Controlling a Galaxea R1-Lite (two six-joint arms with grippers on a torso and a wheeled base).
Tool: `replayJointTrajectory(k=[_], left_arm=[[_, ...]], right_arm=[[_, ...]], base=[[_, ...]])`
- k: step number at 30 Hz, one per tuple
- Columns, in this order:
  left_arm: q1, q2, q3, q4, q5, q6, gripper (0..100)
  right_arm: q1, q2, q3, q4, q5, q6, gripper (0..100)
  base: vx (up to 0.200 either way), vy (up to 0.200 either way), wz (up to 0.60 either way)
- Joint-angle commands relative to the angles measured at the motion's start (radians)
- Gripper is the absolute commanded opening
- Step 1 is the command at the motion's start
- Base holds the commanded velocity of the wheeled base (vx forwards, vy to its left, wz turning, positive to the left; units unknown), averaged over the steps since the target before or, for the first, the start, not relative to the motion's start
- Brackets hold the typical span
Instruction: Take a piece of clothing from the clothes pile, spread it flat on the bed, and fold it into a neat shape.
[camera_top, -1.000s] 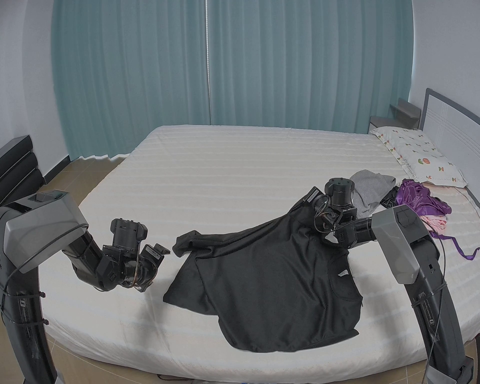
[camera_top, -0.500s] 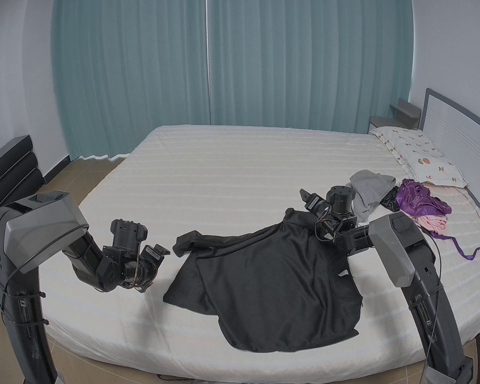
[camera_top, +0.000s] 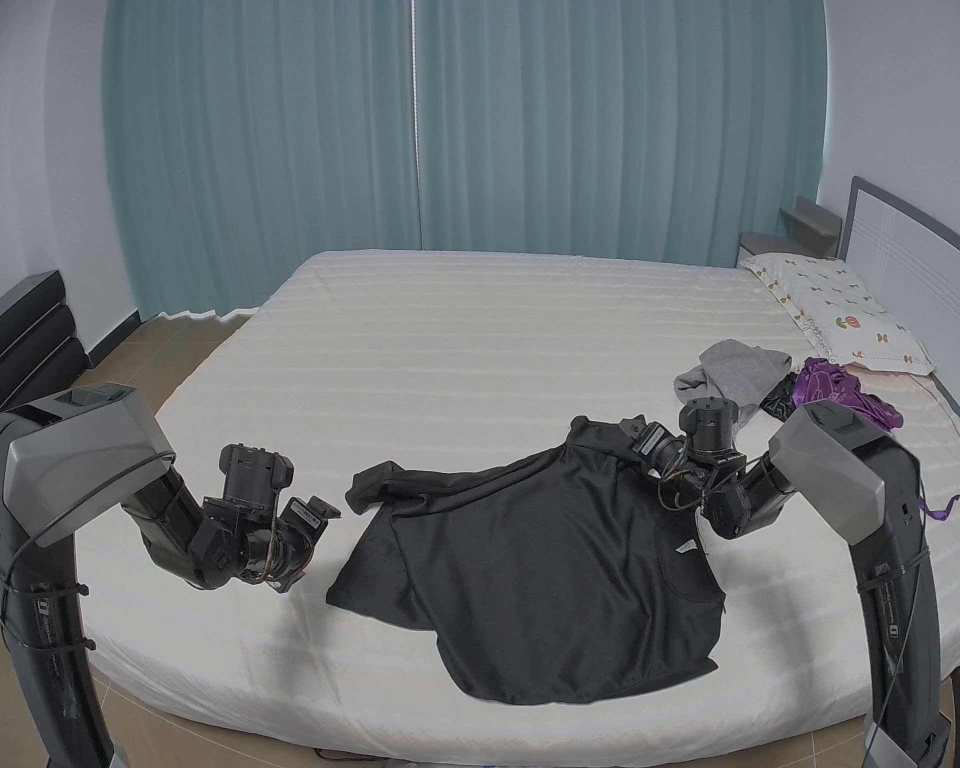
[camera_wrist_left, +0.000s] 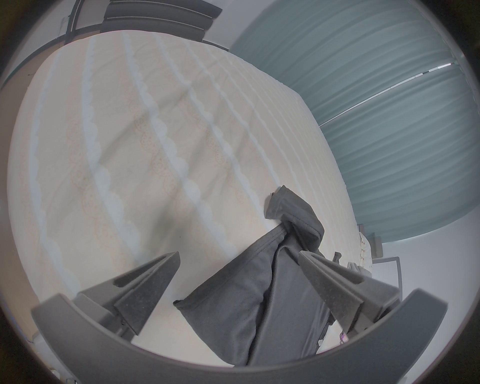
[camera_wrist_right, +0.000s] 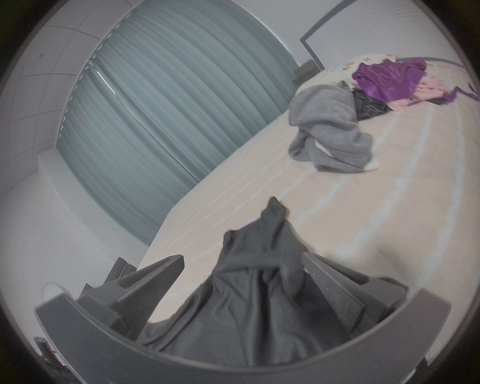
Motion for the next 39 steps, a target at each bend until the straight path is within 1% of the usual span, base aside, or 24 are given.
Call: replayJointTrajectory(k=[1, 2, 4, 6, 8, 11, 14, 17, 23, 29, 34, 39], left_arm=[[-0.018, -0.050, 0.064, 0.000, -0.023, 0.017, 100], [-0.029, -0.062, 0.086, 0.000, -0.026, 0.017, 100], [-0.041, -0.068, 0.104, 0.000, -0.026, 0.017, 100], [-0.045, -0.075, 0.135, -0.001, -0.026, 0.017, 100], [-0.045, -0.088, 0.176, -0.006, -0.028, 0.017, 100], [-0.047, -0.114, 0.245, -0.056, -0.037, 0.015, 100], [-0.047, -0.130, 0.322, -0.142, -0.045, 0.012, 100], [-0.056, -0.131, 0.353, -0.185, -0.045, 0.012, 100], [-0.073, -0.131, 0.365, -0.199, -0.045, 0.010, 100], [-0.076, -0.133, 0.366, -0.198, -0.046, 0.012, 100], [-0.098, -0.134, 0.365, -0.198, -0.046, 0.010, 100], [-0.101, -0.131, 0.351, -0.198, -0.045, 0.012, 100]], right_arm=[[0.011, -0.320, 0.596, -0.201, 0.053, 0.129, 100], [0.029, -0.344, 0.698, -0.273, 0.055, 0.165, 100], [0.043, -0.361, 0.772, -0.334, 0.055, 0.188, 100], [0.051, -0.385, 0.843, -0.366, 0.055, 0.204, 100], [0.054, -0.419, 0.898, -0.378, 0.056, 0.237, 100], [0.060, -0.442, 0.939, -0.382, 0.062, 0.307, 100], [0.054, -0.453, 0.964, -0.385, 0.107, 0.353, 100], [0.049, -0.456, 0.988, -0.389, 0.122, 0.365, 100], [0.047, -0.441, 1.021, -0.451, 0.130, 0.369, 100], [0.046, -0.436, 1.028, -0.455, 0.159, 0.370, 100], [0.046, -0.433, 1.028, -0.455, 0.162, 0.370, 100], [0.052, -0.432, 1.031, -0.455, 0.159, 0.361, 100]], base=[[0.000, 0.000, 0.00], [0.000, 0.000, 0.00], [0.000, 0.000, 0.00], [0.000, 0.000, 0.00], [0.000, 0.000, 0.00], [-0.200, 0.000, 0.00], [-0.200, 0.000, 0.00], [-0.200, 0.000, 0.00], [0.000, 0.000, 0.00], [0.000, 0.000, 0.00], [0.000, -0.200, 0.00], [0.000, -0.200, 0.00]])
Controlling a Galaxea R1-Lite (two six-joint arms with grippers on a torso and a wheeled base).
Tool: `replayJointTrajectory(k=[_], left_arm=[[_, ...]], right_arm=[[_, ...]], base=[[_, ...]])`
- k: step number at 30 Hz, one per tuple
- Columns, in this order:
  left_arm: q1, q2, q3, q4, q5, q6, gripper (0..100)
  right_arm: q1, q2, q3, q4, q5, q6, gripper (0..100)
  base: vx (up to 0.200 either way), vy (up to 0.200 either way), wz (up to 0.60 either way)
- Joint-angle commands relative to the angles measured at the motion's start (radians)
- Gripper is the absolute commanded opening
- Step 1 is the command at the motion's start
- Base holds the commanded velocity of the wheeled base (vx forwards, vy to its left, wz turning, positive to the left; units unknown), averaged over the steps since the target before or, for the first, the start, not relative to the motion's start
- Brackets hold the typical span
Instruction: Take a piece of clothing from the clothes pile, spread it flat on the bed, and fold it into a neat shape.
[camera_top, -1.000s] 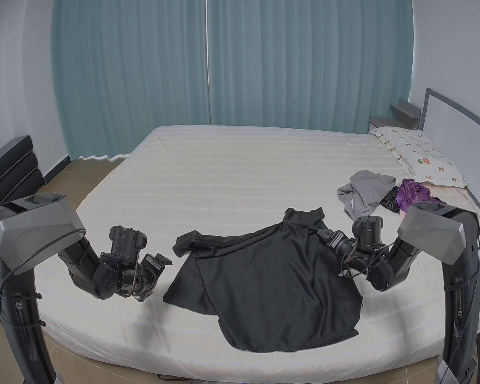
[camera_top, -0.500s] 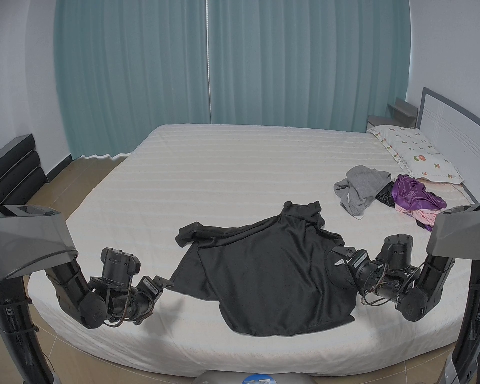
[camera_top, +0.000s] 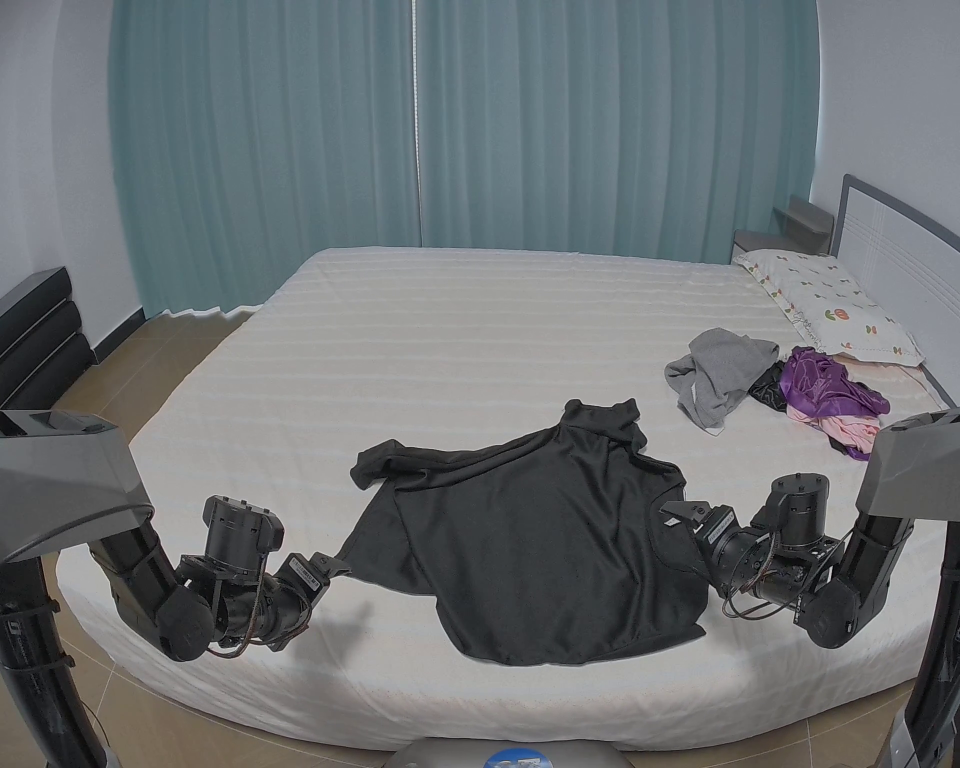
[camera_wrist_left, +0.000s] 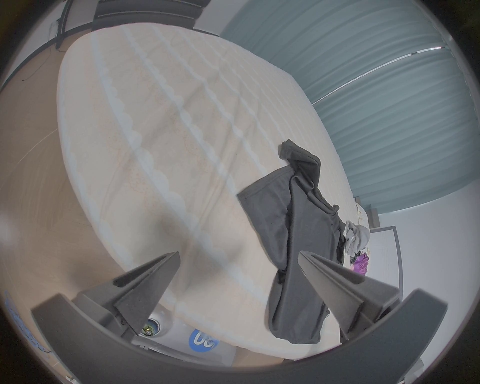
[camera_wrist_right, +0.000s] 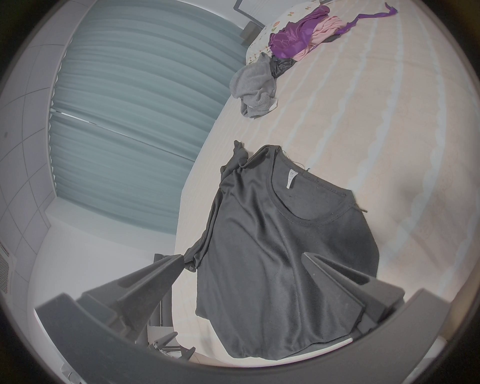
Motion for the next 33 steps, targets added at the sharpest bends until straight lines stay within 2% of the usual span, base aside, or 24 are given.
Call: replayJointTrajectory(k=[1, 11, 16, 19, 26, 29, 33], left_arm=[[-0.003, 0.008, -0.013, -0.002, 0.007, 0.002, 100], [-0.001, 0.040, -0.082, 0.003, 0.039, 0.012, 100], [0.014, 0.137, -0.162, 0.031, 0.148, 0.116, 100], [0.014, 0.177, -0.189, 0.026, 0.196, 0.122, 100], [0.026, 0.210, -0.261, 0.034, 0.202, 0.125, 100], [0.045, 0.237, -0.292, 0.034, 0.208, 0.193, 100], [0.049, 0.264, -0.327, 0.034, 0.217, 0.213, 100]], right_arm=[[0.005, 0.003, 0.001, 0.000, -0.005, -0.006, 100], [0.008, 0.011, 0.001, 0.000, -0.008, -0.022, 100], [0.009, 0.019, -0.002, 0.000, -0.009, -0.026, 100], [0.009, 0.022, -0.002, 0.000, -0.009, -0.035, 100], [0.009, 0.033, -0.001, 0.000, -0.009, -0.051, 100], [0.009, 0.034, 0.001, 0.000, -0.009, -0.051, 100], [0.009, 0.045, -0.002, -0.002, -0.011, -0.051, 100]], base=[[0.000, -0.200, 0.00], [0.000, -0.020, 0.00], [0.000, 0.000, 0.00], [0.000, 0.000, 0.00], [0.000, 0.000, 0.00], [0.000, 0.000, 0.00], [0.000, 0.000, 0.00]])
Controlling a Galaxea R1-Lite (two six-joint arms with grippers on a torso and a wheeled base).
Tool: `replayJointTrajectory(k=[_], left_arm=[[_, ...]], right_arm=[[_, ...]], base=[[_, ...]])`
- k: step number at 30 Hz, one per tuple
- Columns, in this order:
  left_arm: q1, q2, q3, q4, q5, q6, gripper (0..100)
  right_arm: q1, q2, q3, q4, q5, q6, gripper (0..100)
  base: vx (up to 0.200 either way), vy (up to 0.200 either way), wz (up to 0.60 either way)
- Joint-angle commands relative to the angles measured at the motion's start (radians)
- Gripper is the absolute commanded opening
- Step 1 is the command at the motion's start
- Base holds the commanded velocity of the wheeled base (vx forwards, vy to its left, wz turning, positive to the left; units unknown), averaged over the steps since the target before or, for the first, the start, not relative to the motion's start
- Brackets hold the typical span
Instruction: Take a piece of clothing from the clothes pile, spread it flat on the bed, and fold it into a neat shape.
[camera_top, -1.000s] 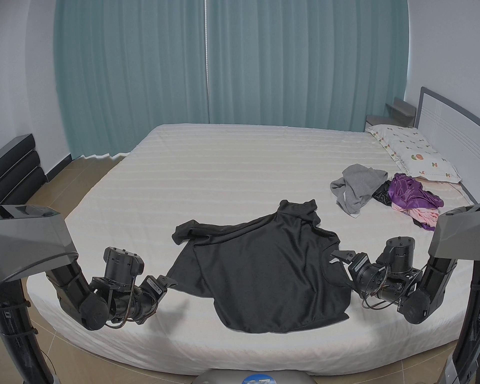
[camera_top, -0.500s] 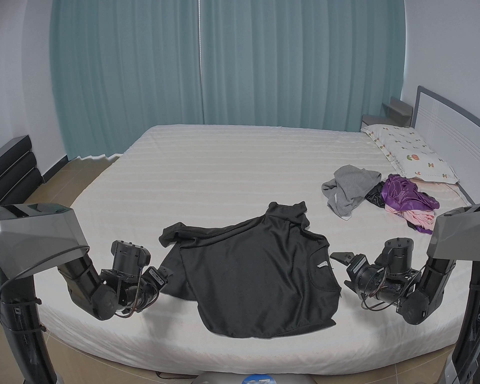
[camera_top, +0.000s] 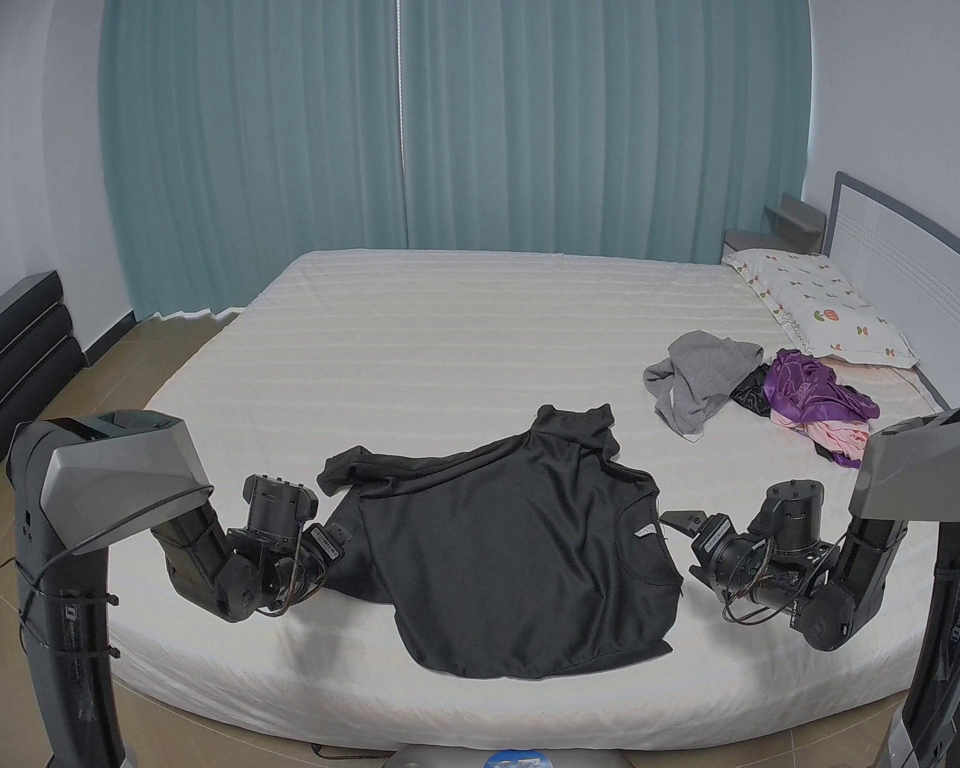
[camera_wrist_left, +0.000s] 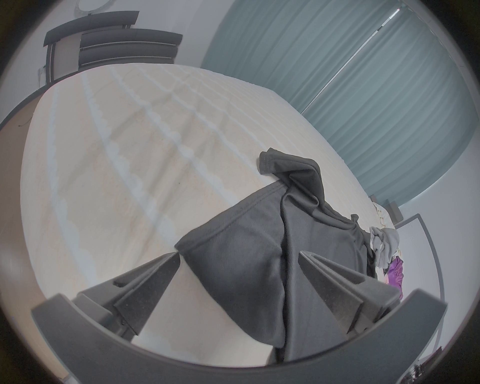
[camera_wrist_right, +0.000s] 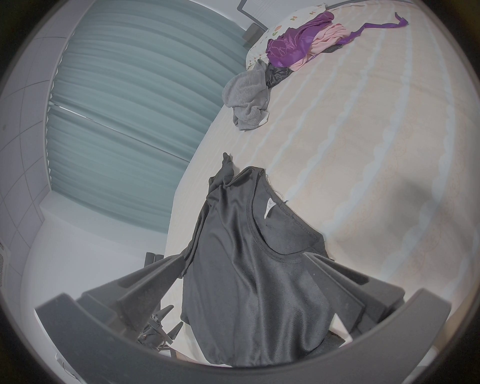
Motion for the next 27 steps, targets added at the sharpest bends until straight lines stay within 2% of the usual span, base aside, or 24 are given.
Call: replayJointTrajectory(k=[1, 10, 14, 27], left_arm=[[0.010, 0.046, -0.037, 0.000, 0.011, 0.007, 100], [0.013, 0.094, -0.083, -0.004, 0.030, 0.080, 100], [0.011, 0.111, -0.098, -0.008, 0.060, 0.090, 100], [0.010, 0.118, -0.115, -0.002, 0.073, 0.090, 100]], right_arm=[[0.001, 0.015, -0.002, -0.001, -0.001, 0.000, 100], [0.001, 0.022, 0.000, -0.003, -0.001, -0.003, 100], [0.001, 0.025, -0.005, -0.003, -0.001, -0.009, 100], [0.001, 0.032, -0.006, -0.003, -0.002, -0.023, 100]], base=[[0.000, 0.000, 0.00], [0.000, 0.000, 0.00], [0.000, 0.000, 0.00], [0.000, 0.000, 0.00]])
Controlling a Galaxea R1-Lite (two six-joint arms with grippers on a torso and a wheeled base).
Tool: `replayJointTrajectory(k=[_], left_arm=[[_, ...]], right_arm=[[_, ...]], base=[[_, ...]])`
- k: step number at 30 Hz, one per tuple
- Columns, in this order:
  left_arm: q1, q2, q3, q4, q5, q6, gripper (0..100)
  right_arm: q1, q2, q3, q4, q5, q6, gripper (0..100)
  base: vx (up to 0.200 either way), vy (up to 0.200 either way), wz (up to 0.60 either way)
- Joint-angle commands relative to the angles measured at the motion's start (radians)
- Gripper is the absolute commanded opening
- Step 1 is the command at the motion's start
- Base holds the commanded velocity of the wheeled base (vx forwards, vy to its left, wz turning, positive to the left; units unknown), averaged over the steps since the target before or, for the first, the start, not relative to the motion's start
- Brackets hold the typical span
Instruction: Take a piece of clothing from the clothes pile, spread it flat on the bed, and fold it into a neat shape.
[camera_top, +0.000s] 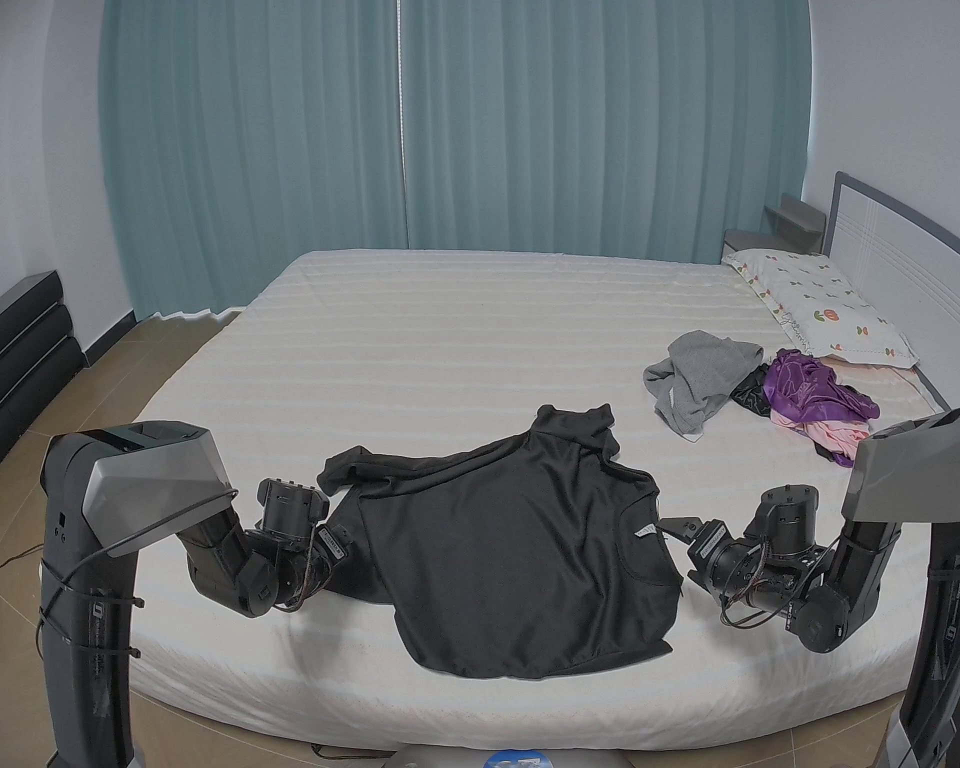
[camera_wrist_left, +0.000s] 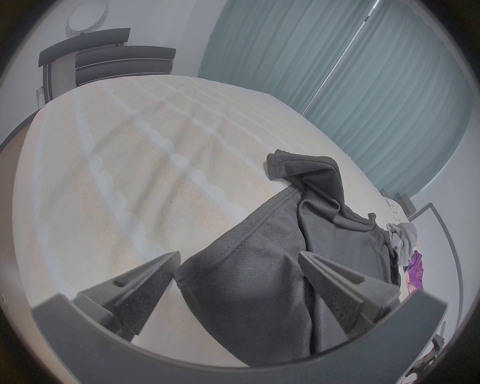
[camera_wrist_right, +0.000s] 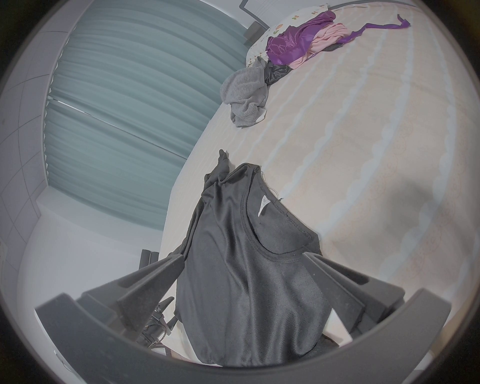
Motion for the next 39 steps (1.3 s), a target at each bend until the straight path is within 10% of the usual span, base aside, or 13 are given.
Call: replayJointTrajectory(k=[1, 30, 31, 39], left_arm=[[-0.001, 0.005, -0.008, 0.002, 0.002, 0.000, 100], [0.023, -0.010, 0.025, 0.002, 0.013, 0.000, 100], [0.023, -0.013, 0.028, 0.000, 0.013, 0.000, 0], [0.032, -0.053, 0.072, -0.001, 0.015, -0.003, 0]], right_arm=[[0.000, 0.003, 0.000, 0.000, 0.000, 0.001, 100], [0.002, 0.008, -0.002, 0.000, 0.000, 0.001, 100], [0.002, 0.010, -0.002, 0.000, 0.000, -0.001, 100], [0.002, 0.005, 0.004, 0.000, 0.000, -0.001, 100]], base=[[0.000, 0.000, 0.00], [0.000, 0.000, 0.00], [0.000, 0.000, 0.00], [0.000, 0.000, 0.00]])
